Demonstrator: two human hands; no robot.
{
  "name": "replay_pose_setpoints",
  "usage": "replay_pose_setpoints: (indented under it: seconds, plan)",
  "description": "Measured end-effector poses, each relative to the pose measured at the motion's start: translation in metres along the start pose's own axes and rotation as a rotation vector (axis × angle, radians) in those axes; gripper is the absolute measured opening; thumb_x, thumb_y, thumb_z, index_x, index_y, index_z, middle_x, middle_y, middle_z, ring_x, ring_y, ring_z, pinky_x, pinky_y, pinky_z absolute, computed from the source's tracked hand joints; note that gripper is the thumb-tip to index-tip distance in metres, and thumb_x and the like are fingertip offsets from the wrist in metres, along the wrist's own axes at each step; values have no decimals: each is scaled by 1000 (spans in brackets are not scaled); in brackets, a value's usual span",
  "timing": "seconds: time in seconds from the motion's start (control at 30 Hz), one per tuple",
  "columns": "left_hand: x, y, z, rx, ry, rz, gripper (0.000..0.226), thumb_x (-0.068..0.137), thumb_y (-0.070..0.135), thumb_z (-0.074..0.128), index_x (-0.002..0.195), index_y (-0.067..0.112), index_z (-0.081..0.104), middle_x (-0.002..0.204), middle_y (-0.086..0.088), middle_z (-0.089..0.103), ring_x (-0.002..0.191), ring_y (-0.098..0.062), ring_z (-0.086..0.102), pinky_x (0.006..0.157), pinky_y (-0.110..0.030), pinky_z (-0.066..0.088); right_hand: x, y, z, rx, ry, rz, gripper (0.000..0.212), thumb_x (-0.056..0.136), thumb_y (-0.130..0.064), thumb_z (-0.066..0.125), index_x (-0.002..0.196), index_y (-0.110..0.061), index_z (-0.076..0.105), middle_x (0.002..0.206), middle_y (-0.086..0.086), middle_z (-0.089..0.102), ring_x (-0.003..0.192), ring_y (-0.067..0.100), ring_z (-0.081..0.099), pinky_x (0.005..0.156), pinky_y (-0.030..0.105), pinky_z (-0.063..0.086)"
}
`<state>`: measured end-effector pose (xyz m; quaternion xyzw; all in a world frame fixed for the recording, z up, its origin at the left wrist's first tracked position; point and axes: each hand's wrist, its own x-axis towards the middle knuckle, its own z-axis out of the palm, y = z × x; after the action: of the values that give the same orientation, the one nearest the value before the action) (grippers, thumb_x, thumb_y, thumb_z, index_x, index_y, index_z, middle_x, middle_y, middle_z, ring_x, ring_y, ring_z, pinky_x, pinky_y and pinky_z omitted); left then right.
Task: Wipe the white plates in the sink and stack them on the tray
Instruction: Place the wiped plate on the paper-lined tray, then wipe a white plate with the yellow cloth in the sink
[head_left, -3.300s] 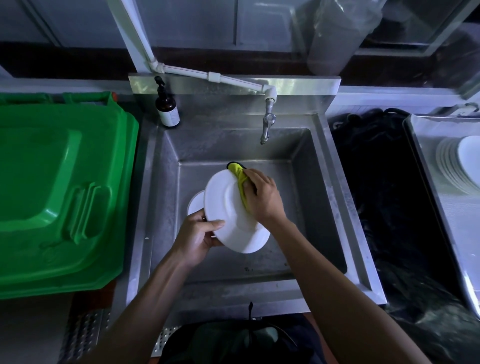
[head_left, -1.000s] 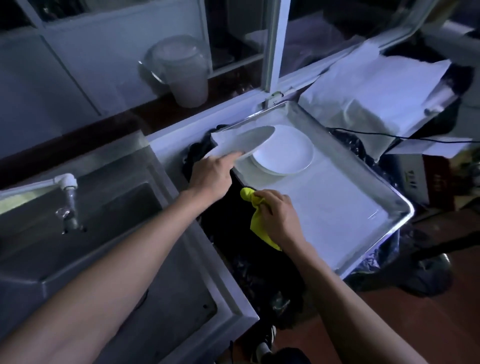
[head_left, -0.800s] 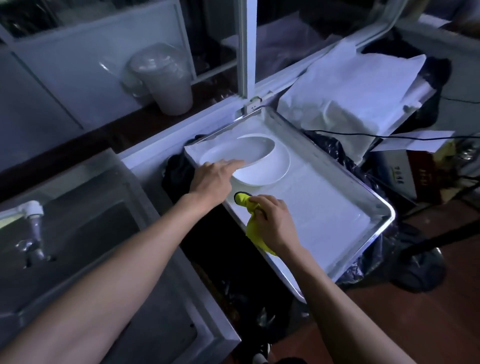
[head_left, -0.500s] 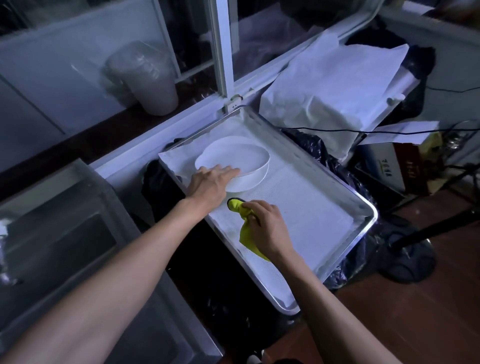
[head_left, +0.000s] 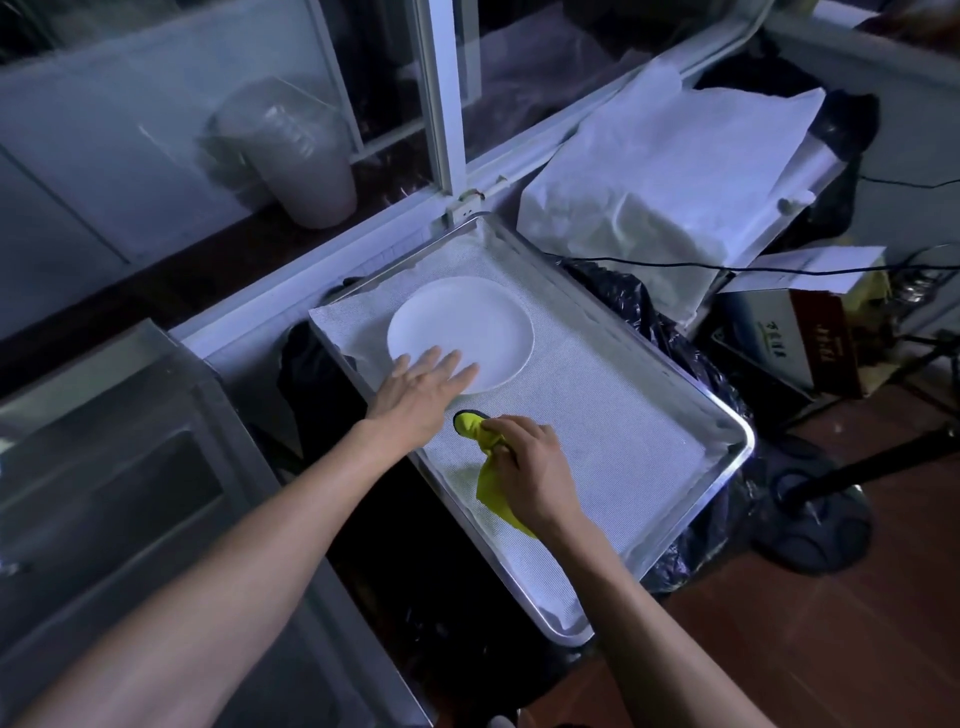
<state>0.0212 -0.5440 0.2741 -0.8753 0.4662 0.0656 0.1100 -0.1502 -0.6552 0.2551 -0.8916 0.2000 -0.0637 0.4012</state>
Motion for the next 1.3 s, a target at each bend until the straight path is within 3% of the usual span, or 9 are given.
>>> replay_pose_setpoints:
  seconds: [0.27,0.47,0.6,0.7,0.83,0.9,1.03,1.13,1.3]
  plan:
    - [0,4,7,8,-39,-18,82,97,0,45,162,29,5,169,-3,5,156,-28,2,124,-56,13,-7,5,8,11,2,29,41,92,-4,53,127,-23,66,131,-7,62,111,27,49,97,44,43]
    - [2,3,11,-2,-60,-58,76,102,16,47,162,30,2,170,-1,0,155,-33,-3,122,-62,7,-13,4,12,7,14,19,40,92,-3,54,125,-23,67,128,-7,64,109,27,51,97,41,43]
    - [-21,-6,14,-30,-9,-97,62,103,18,41,160,22,18,167,-5,14,155,-31,6,121,-62,16,-16,-3,17,11,9,32,43,92,-3,50,126,-24,66,130,-7,63,113,27,48,96,42,44]
    - [-61,-21,22,-128,155,-221,57,98,16,44,154,16,37,161,-7,35,151,-30,26,117,-55,31,-16,-15,24,10,30,7,42,93,-4,50,126,-24,66,131,-6,63,115,27,49,97,42,44]
    - [-126,-43,43,-206,384,-310,40,81,13,70,121,10,70,117,-6,73,115,-33,65,87,-49,55,-15,-48,44,8,75,-42,40,91,-6,54,124,-24,68,127,-4,65,113,29,53,97,45,46]
    - [-161,-56,57,-256,333,-370,37,79,14,74,116,11,73,109,-5,75,110,-33,67,84,-48,56,-17,-72,61,-5,69,-85,40,91,-6,54,123,-25,68,127,-5,66,113,29,53,97,44,46]
    - [-238,-86,92,-370,210,-442,34,83,14,62,115,6,68,111,-11,69,114,-37,60,89,-49,51,-29,-127,109,-16,-20,-220,38,93,-5,53,124,-20,70,126,-1,67,113,31,58,96,42,49]
    - [-303,-106,117,-402,118,-504,31,80,13,65,110,4,66,111,-15,64,113,-37,56,88,-48,52,-49,-167,155,-26,-119,-287,40,90,-4,54,126,-17,69,129,2,66,112,34,59,93,46,50]
    - [-412,-134,172,-471,-10,-690,35,91,18,53,126,10,55,125,-12,56,119,-33,50,91,-43,47,-98,-229,245,-28,-251,-369,34,86,2,56,113,-11,73,113,6,72,99,36,63,85,45,51]
